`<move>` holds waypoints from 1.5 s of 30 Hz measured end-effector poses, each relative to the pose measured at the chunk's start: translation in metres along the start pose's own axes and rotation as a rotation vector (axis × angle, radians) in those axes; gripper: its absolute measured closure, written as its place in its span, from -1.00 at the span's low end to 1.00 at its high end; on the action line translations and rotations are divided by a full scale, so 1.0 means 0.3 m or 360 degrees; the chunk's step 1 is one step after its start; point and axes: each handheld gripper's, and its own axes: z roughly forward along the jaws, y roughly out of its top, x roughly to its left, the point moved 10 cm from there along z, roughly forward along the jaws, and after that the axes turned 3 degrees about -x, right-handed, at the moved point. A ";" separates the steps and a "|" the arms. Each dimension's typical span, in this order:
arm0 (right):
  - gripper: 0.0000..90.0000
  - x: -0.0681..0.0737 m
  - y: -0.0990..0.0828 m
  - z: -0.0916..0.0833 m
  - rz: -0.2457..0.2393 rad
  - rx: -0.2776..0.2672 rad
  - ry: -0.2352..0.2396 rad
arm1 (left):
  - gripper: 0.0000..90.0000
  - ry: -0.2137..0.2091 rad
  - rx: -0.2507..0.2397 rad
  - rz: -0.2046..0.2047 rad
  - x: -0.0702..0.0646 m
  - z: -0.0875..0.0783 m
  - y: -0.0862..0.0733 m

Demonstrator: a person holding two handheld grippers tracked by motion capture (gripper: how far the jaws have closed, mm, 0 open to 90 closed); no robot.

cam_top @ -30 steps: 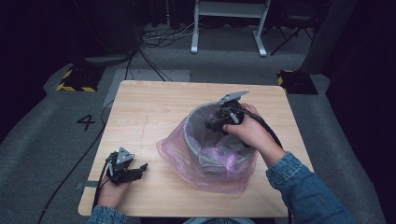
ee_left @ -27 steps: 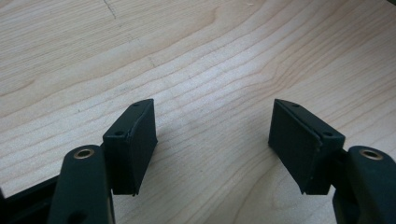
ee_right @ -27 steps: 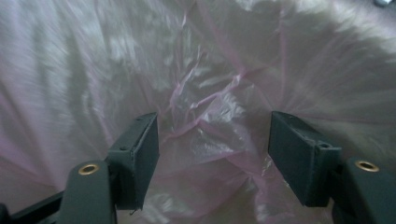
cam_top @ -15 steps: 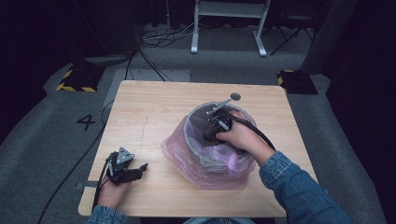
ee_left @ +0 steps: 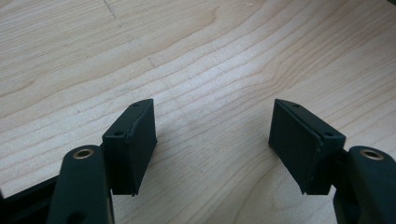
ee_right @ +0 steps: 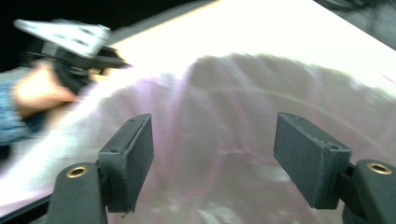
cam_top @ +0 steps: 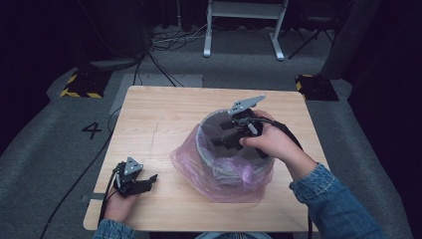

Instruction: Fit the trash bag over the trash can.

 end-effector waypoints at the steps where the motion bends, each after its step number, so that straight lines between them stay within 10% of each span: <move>1: -0.35 0.015 0.004 -0.006 -0.0006 -0.0013 0.0035 | -0.29 0.0001 0.0000 0.0002 0.001 0.000 0.000; 12: -0.38 0.132 -0.058 0.032 -0.0292 0.0109 0.0261 | -0.29 0.0001 -0.0001 0.0002 0.001 0.000 0.001; 29: -0.41 0.090 -0.274 0.207 -0.0299 0.0633 0.0143 | -0.30 0.0000 -0.0001 0.0002 0.001 0.001 0.001; 45: -0.40 0.045 -0.002 -0.019 -0.0191 0.0105 -0.0076 | -0.30 -0.0001 0.0000 0.0005 0.002 0.001 0.001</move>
